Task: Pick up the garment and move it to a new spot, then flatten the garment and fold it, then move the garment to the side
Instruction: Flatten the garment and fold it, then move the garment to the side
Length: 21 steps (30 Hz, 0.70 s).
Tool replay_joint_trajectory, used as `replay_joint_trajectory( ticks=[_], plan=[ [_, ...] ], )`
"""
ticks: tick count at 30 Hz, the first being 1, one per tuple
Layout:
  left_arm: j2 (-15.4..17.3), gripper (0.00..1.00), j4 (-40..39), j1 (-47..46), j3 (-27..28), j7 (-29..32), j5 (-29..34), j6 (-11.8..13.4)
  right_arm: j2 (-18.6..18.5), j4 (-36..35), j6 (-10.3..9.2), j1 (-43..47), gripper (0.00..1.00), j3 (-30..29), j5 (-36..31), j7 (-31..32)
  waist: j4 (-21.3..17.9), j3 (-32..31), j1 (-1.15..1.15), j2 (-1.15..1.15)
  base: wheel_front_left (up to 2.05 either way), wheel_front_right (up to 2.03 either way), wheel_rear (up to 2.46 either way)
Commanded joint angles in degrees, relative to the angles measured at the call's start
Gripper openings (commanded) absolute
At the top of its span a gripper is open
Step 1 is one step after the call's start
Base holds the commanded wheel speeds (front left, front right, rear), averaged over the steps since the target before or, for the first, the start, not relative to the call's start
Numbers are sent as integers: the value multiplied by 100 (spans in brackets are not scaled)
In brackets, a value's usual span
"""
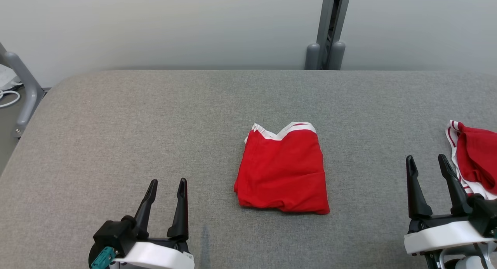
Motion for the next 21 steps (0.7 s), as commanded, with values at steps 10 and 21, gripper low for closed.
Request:
replay_joint_trajectory(
  ticks=[10, 21],
  plan=[
    [23, 100, 23, -5, -22, -9, -35, 19, 9, 86, -4, -6, 100, 3, -24, -27, 76, -11, 0, 0, 0, 0, 0],
    [23, 100, 35, 3, -32, -9, -23, 2, 12, 145, -4, -48, 100, 35, 6, -26, 69, 7, 0, 0, 0, 0, 0]
  ],
)
